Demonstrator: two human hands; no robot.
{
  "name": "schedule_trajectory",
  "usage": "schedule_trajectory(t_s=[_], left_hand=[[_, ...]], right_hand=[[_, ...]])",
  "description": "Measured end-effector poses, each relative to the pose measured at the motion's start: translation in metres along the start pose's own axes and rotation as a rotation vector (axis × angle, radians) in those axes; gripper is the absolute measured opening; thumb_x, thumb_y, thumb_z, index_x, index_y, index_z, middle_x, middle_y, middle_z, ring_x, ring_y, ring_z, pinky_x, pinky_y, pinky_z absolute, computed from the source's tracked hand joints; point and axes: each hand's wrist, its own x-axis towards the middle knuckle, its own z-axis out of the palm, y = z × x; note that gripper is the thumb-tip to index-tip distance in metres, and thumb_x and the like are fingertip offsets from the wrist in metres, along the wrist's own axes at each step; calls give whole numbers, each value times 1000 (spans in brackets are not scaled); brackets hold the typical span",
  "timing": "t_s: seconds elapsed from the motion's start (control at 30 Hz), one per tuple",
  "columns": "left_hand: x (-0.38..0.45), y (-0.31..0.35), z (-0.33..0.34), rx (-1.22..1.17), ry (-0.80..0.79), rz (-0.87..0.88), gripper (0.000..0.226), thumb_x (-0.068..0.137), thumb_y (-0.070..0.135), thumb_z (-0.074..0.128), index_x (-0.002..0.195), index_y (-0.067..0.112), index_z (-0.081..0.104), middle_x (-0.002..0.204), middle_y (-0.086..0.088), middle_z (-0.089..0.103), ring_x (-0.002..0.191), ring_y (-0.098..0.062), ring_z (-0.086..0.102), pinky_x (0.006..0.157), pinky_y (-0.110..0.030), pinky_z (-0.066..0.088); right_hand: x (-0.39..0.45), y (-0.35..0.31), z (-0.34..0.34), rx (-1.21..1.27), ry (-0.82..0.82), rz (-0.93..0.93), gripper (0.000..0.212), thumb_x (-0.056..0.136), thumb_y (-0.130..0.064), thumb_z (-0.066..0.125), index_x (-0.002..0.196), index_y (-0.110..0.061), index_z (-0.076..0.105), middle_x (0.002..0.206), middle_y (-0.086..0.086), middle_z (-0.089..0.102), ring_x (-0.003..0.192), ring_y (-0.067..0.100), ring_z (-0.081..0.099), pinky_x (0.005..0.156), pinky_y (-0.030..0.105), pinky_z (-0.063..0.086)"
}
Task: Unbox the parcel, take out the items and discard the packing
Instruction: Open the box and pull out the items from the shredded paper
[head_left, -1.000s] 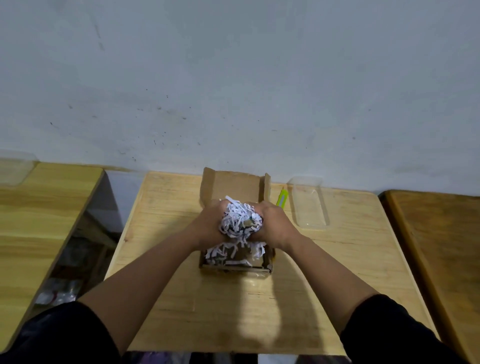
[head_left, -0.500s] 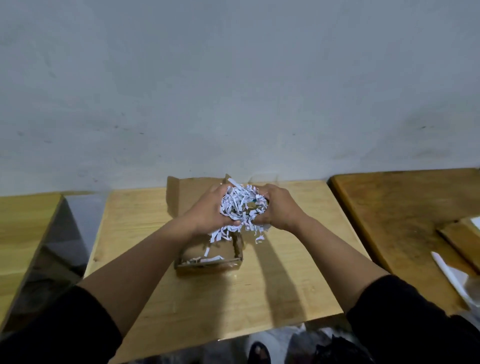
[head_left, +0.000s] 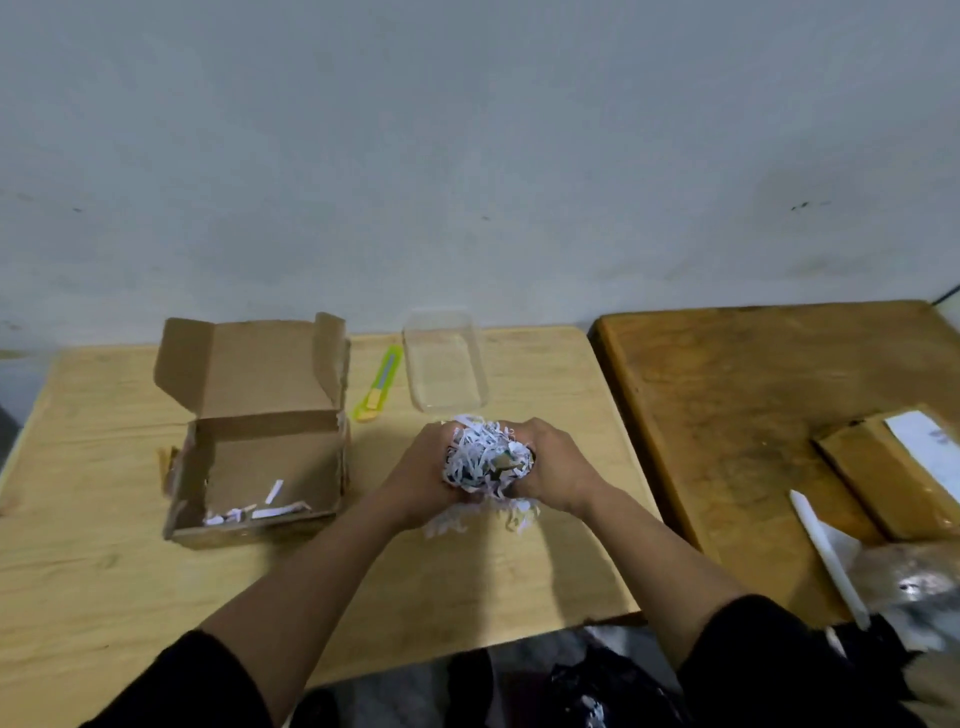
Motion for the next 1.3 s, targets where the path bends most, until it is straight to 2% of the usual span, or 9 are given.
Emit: schedule_trajectory(t_s=[0.17, 0.3, 0.47, 0.63, 0.77, 0.9, 1.03, 1.17, 1.3], left_hand=[[1, -22, 47, 99, 44, -111, 78, 55, 38, 82, 125, 15, 55, 131, -4, 55, 120, -21, 48, 103, -33, 37], [-4, -37, 63, 174, -2, -226, 94, 60, 46, 79, 139, 16, 38, 143, -6, 43, 129, -24, 39, 110, -33, 30], [-15, -38, 54, 221, 7, -227, 106, 58, 48, 80, 144, 15, 26, 149, -13, 31, 137, -30, 27, 111, -33, 18], [-24, -44, 38, 263, 34, -166, 102, 59, 40, 83, 143, 17, 29, 150, -9, 29, 139, -26, 24, 115, -33, 16], [-26, -37, 40, 321, 150, 73, 77, 65, 46, 74, 132, 21, 45, 137, -7, 48, 128, -24, 43, 103, -43, 41], [-21, -28, 53, 419, 122, 220, 50, 74, 37, 62, 121, 22, 54, 126, -4, 60, 119, -21, 52, 95, -38, 43], [-18, -40, 55, 384, 130, 193, 33, 79, 34, 58, 106, 15, 65, 119, -4, 65, 118, -24, 55, 100, -39, 44], [-27, -51, 44, 399, 256, 148, 22, 79, 19, 62, 98, 10, 67, 111, -8, 67, 111, -27, 58, 100, -40, 45], [-28, -50, 39, 437, 334, 102, 31, 76, 21, 56, 105, 14, 64, 115, -7, 63, 112, -24, 55, 96, -41, 45]], right_hand=[[18, 55, 29, -65, -85, -58, 61, 60, -23, 77, 118, -20, 60, 104, 14, 65, 103, 29, 59, 76, 27, 44], [21, 73, 47, -44, -118, -116, 76, 63, -47, 51, 131, -14, 50, 109, 20, 61, 103, 34, 52, 84, 31, 42], [23, 88, 40, -107, -201, -128, 97, 64, -44, 76, 145, -30, 23, 141, 14, 39, 132, 30, 32, 106, 31, 28], [19, 82, 17, -140, -230, -102, 114, 53, -47, 84, 143, -44, 14, 153, 4, 18, 140, 23, 17, 113, 40, 23], [11, 75, 11, -47, -72, -170, 93, 59, -35, 84, 138, -41, 35, 146, 2, 32, 133, 21, 29, 109, 37, 31], [11, 66, 32, -4, 68, -243, 40, 73, -9, 69, 111, -22, 68, 126, 7, 58, 118, 27, 48, 98, 31, 38], [5, 68, 46, 11, 220, -199, 18, 73, -10, 69, 90, -8, 74, 100, 8, 71, 102, 30, 59, 89, 38, 50], [-5, 72, 40, 65, 261, -49, 31, 75, -37, 72, 89, -9, 74, 99, 3, 69, 104, 20, 55, 89, 37, 47], [-7, 71, 37, -73, 309, -98, 39, 79, -55, 56, 98, -22, 68, 105, -5, 64, 104, 13, 52, 89, 33, 41]])
